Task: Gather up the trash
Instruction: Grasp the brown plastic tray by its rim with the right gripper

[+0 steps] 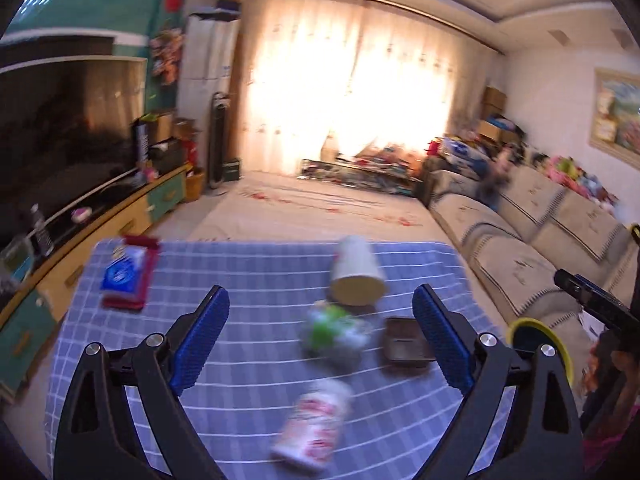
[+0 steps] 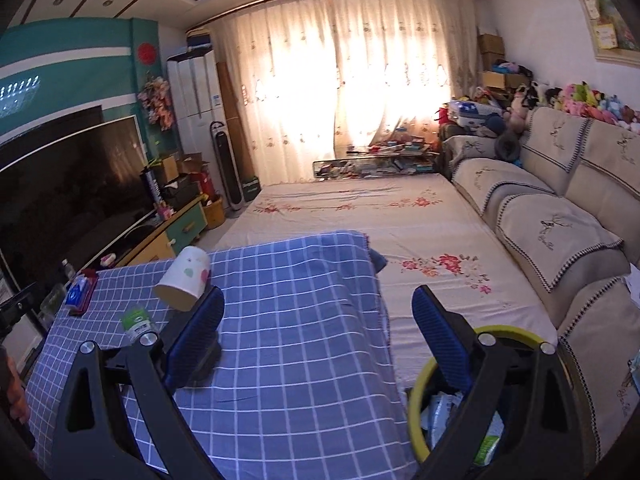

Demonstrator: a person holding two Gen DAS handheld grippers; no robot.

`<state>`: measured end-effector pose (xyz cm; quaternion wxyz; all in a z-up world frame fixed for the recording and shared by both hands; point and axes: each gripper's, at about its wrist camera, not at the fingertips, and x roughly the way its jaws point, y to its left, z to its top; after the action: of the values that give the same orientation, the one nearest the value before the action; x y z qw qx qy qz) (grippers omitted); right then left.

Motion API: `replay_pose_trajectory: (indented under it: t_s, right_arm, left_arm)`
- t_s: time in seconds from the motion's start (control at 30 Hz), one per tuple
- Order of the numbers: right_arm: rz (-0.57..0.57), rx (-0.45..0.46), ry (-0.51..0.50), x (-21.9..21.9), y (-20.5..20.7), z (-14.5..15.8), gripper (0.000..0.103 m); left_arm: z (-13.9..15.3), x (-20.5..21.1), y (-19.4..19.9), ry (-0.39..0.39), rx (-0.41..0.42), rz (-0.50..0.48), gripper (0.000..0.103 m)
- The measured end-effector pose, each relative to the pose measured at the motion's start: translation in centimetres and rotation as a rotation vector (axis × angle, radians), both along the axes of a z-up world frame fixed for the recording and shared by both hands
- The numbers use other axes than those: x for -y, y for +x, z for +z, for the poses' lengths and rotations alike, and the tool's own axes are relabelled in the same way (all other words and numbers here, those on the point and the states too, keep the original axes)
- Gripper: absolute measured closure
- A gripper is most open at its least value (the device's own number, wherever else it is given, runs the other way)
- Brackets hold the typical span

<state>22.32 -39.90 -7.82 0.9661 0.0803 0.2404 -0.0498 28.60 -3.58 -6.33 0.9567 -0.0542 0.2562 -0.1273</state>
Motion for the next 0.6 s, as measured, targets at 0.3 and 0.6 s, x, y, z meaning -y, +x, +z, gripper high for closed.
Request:
replay_pose_trajectory:
  t_s: [0.3, 0.6]
  right_arm:
    - [0.175, -0.230, -0.023, -8.1, 7.5, -5.1, 0.013]
    - [0.149, -0.407, -0.048, -8.4, 10.6, -9.6, 0.048]
  left_arm:
    - [-5.2, -6.5, 2.1, -0.054, -0.107, 0.168, 0.011]
    - [-6.4, -5.6, 2.3, -0.065, -0.144, 0.136, 0.011]
